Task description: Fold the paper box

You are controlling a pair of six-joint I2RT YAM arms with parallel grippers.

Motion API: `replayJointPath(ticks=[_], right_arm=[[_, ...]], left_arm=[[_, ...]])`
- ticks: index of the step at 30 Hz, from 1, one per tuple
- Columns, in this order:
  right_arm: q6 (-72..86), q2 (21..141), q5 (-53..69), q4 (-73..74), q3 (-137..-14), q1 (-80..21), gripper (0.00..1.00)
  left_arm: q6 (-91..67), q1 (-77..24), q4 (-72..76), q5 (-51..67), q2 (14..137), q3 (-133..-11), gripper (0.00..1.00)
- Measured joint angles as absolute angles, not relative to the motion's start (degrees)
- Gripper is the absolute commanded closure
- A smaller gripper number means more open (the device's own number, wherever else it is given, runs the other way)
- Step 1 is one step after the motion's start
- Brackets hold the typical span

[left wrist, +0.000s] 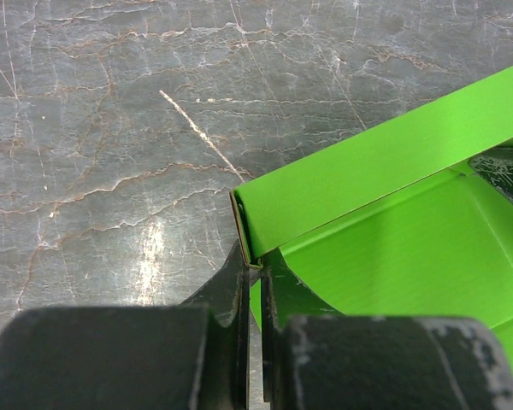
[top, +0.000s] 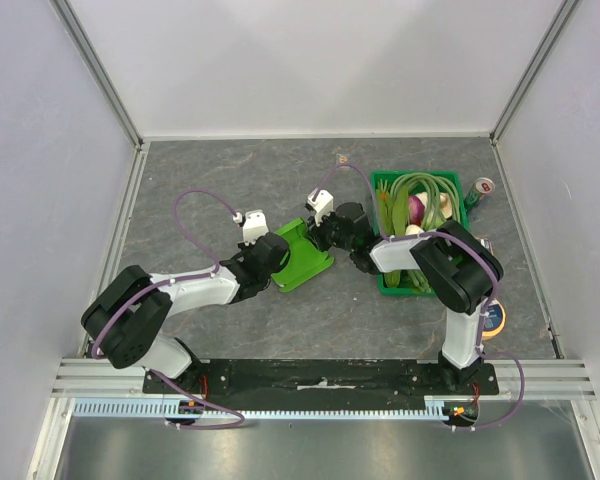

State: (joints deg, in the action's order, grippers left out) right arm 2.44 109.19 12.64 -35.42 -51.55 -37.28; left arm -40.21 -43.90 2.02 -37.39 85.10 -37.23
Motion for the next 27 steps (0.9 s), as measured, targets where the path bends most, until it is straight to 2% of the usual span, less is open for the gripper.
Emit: replayJointPath(ticks=[8,10,13,14,15,16,20,22,24,27], right_arm=[[4.56,110.06,13.06,-37.45,-51.55,-37.23,0.71],[4.95,110.54,13.06,-38.2,-51.53,-37.21,0.74],[5.5,111.28,12.88,-39.31,-51.57,-37.19,0.84],[5.56,111.5,12.71,-39.48,-51.59,-37.17,0.9],[5.8,111.79,12.08,-39.51,-51.75,-37.19,1.0],[6.02,112.16,10.85,-39.68,-51.99,-37.34,1.0],[6.94,112.6,-7.14,-40.93,-52.12,-43.62,1.0],[6.98,114.1,-25.54,-43.42,-52.1,-50.83,1.0],[8.8,116.07,-37.43,-44.77,-52.12,-55.16,1.0],[12.21,117.43,-47.22,-46.04,-52.49,-57.82,1.0]], left_arm=[[-40.21,-43.9,2.04,-37.36,85.1,-37.23,0.98],[-40.18,-43.9,2.04,-37.39,85.1,-37.23,0.98],[-40.18,-43.9,2.0,-37.43,85.1,-37.23,0.98],[-40.18,-43.9,2.0,-37.43,85.1,-37.23,0.98],[-40.18,-43.9,1.98,-37.43,85.1,-37.23,0.98],[-40.18,-43.9,2.02,-37.39,85.1,-37.26,0.98],[-40.58,-43.88,0.82,-37.45,85.21,-37.8,0.98],[-41.15,-43.79,-0.58,-38.26,85.25,-38.15,0.98],[-41.85,-43.55,-1.39,-39.18,85.23,-38.15,0.98],[-42.68,-43.51,-1.39,-39.16,85.23,-38.15,0.98]])
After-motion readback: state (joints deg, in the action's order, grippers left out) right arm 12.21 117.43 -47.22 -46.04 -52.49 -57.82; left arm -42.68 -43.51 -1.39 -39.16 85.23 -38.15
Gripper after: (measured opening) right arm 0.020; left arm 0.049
